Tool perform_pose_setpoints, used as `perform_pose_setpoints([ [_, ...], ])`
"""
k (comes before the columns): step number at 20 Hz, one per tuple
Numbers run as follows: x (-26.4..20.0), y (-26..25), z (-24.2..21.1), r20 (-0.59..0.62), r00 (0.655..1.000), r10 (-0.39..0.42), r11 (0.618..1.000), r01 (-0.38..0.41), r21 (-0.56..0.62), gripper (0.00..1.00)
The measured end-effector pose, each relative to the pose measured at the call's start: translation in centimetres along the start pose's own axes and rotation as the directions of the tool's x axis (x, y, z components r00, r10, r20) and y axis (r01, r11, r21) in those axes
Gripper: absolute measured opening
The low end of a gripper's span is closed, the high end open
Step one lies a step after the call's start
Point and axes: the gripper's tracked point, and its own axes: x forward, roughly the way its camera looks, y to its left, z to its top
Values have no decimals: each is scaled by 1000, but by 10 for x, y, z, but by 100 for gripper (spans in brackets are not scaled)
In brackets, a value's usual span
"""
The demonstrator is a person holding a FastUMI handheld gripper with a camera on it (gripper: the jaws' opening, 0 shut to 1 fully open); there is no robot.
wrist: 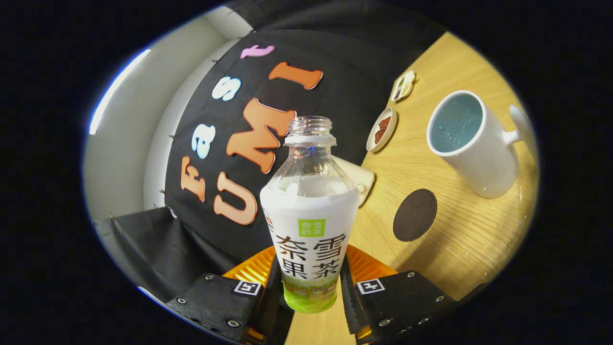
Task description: Take the bottle from table, then pour the juice into the cup, finally place the bottle on the coaster
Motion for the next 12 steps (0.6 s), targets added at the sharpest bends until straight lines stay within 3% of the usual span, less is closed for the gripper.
perform_pose_setpoints([
  [12, 10, -11, 22, 46, 998, -41, 965, 28, 260, 58],
])
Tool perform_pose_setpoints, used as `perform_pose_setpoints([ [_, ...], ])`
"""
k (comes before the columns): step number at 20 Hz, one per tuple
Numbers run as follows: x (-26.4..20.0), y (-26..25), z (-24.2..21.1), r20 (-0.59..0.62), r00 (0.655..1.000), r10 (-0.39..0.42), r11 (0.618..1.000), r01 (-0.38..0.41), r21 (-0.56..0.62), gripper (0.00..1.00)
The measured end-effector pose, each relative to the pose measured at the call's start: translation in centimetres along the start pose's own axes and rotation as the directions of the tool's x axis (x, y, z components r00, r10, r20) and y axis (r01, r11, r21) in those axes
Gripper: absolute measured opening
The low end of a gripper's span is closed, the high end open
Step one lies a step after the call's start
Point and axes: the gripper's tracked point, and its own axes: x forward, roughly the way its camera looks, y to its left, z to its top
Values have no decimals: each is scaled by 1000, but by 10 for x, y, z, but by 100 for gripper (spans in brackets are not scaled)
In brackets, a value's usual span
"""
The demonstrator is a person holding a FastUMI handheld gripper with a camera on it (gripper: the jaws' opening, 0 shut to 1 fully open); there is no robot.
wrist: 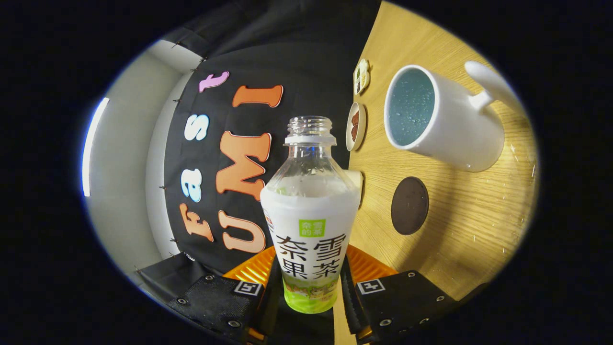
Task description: Take the bottle from table, then pour the juice into the cup, finally place the bottle on the coaster
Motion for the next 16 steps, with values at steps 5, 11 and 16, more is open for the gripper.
perform_pose_setpoints([
  [5, -1, 4, 7, 12, 1000, 12, 996, -14, 89, 58],
  [11, -1, 5, 11, 25, 1000, 10, 987, -14, 158, 58],
  [16, -2, 8, 17, 35, 999, 12, 980, -19, 199, 58],
])
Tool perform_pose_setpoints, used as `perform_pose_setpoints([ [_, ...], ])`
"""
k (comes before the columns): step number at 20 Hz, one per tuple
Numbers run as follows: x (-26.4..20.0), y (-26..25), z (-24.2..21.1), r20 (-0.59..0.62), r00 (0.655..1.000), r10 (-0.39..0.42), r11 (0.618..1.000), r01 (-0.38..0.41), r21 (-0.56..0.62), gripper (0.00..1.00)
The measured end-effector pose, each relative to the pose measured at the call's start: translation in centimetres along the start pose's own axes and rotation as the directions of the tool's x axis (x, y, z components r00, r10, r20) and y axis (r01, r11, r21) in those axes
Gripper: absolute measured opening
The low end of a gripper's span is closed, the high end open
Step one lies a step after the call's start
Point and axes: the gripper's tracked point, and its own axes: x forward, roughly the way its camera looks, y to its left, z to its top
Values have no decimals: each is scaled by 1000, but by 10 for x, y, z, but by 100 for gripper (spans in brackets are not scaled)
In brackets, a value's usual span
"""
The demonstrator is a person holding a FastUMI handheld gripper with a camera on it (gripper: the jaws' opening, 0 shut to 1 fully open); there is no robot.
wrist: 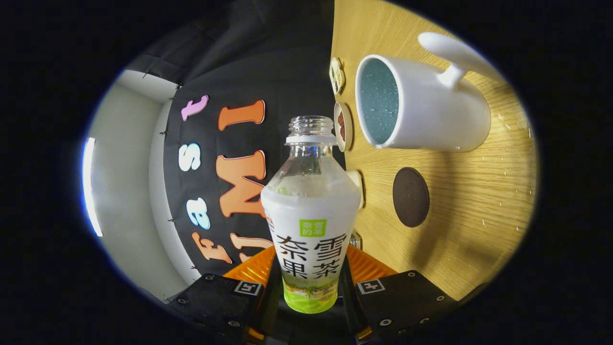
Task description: Take the bottle from table, then pour the juice into the cup, finally place the bottle on the coaster
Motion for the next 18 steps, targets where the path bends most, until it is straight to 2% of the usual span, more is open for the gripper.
perform_pose_setpoints([
  [18, -4, 16, 4, 7, 1000, 20, 996, -21, 88, 58],
])
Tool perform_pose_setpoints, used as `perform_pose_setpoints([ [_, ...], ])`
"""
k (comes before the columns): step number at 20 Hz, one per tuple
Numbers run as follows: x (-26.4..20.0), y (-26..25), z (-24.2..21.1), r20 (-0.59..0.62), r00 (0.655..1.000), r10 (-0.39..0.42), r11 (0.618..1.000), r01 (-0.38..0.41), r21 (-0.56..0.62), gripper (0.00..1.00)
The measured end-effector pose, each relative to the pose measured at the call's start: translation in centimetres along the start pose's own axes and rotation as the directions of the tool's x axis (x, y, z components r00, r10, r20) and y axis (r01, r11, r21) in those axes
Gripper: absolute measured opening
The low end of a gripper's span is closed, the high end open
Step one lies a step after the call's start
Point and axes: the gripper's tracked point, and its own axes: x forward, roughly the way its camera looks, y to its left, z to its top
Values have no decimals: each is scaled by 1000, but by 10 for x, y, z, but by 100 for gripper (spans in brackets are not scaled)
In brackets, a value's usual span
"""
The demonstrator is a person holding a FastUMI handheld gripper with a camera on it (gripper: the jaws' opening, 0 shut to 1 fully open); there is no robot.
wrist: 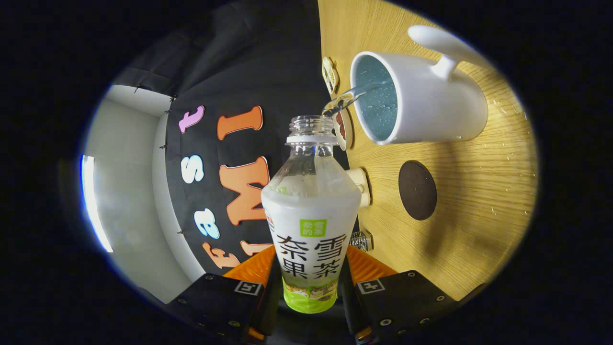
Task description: Take the bottle from table, then pour the juice into the cup, finally place the bottle on the coaster
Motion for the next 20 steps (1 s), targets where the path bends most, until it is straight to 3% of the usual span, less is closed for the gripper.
perform_pose_setpoints([
  [20, -1, 15, 4, 13, 1000, 5, 996, -6, 93, 58],
])
